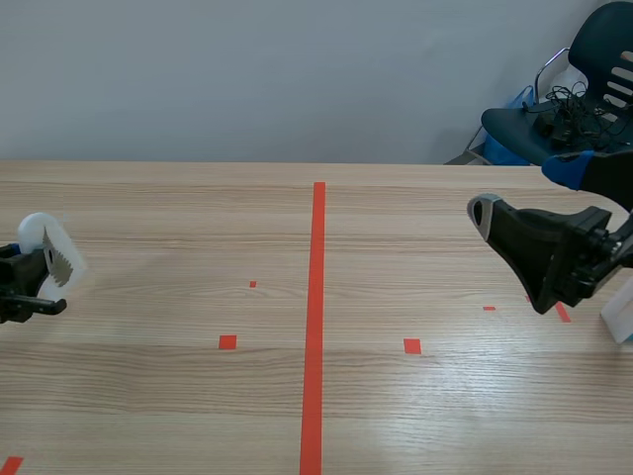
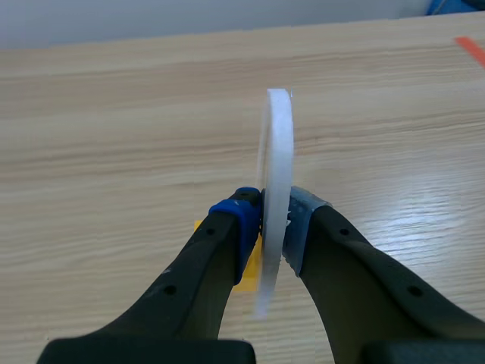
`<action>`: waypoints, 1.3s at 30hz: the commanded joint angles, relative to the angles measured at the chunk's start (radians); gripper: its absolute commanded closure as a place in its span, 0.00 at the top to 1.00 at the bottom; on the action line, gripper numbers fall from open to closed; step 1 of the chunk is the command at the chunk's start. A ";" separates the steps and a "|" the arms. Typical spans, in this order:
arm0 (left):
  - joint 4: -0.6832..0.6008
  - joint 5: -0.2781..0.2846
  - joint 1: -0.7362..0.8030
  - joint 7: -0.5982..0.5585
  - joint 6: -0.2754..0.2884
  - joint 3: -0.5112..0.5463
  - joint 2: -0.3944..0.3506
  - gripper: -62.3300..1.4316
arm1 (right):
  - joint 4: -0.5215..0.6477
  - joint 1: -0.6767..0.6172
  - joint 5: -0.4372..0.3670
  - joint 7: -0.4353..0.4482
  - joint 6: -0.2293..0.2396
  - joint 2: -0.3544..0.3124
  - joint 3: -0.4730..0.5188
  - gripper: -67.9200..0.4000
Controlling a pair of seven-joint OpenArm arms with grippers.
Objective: Do the leaf sorting experiment
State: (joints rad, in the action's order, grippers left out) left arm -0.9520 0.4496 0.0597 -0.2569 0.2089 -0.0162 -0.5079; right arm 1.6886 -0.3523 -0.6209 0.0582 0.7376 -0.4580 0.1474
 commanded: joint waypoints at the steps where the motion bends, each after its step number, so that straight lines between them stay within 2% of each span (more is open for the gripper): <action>1: 0.020 0.040 -0.039 -0.016 -0.002 0.006 -0.003 0.13 | 0.000 0.017 -0.015 0.015 0.008 -0.018 0.005 1.00; 4: 0.094 0.079 -0.074 -0.016 -0.001 0.005 -0.002 0.13 | 0.000 0.017 -0.015 0.015 0.008 -0.018 0.005 1.00; 11: 0.173 0.079 -0.096 -0.041 -0.005 0.005 -0.003 0.13 | 0.000 0.017 -0.015 0.014 0.008 -0.018 0.005 1.00; 14: 0.182 0.079 -0.095 -0.041 -0.005 0.005 -0.004 0.17 | 0.000 0.017 -0.015 0.014 0.008 -0.018 0.005 1.00; 24: 0.172 0.084 -0.093 -0.042 -0.005 0.006 -0.029 0.63 | 0.000 0.017 -0.016 0.015 0.008 -0.018 0.005 1.00; 27: 0.111 0.117 -0.075 -0.038 0.000 0.027 -0.064 0.78 | 0.000 0.017 -0.016 0.015 0.008 -0.019 0.005 1.00; 30: -0.002 0.138 -0.036 -0.013 0.005 0.071 -0.109 0.93 | 0.000 0.017 -0.016 0.015 0.008 -0.019 0.007 1.00; 31: -0.048 0.151 -0.018 0.006 0.013 0.089 -0.125 0.98 | 0.000 0.017 -0.016 0.015 0.008 -0.019 0.010 1.00; 33: -0.140 0.172 0.025 0.054 0.059 0.122 -0.154 1.00 | 0.000 0.017 -0.016 0.015 0.008 -0.019 0.022 1.00; 36: -0.277 0.173 0.098 0.105 0.183 0.163 -0.182 1.00 | 0.000 0.017 -0.020 0.015 0.008 -0.019 0.050 1.00; 39: -0.417 0.173 0.170 0.144 0.284 0.187 -0.188 1.00 | 0.000 0.017 -0.024 0.015 0.008 -0.019 0.082 1.00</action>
State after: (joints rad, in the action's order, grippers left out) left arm -1.3640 0.6178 0.2146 -0.1104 0.4835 0.1719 -0.7090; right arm 1.6886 -0.3523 -0.6220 0.0582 0.7376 -0.4580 0.2142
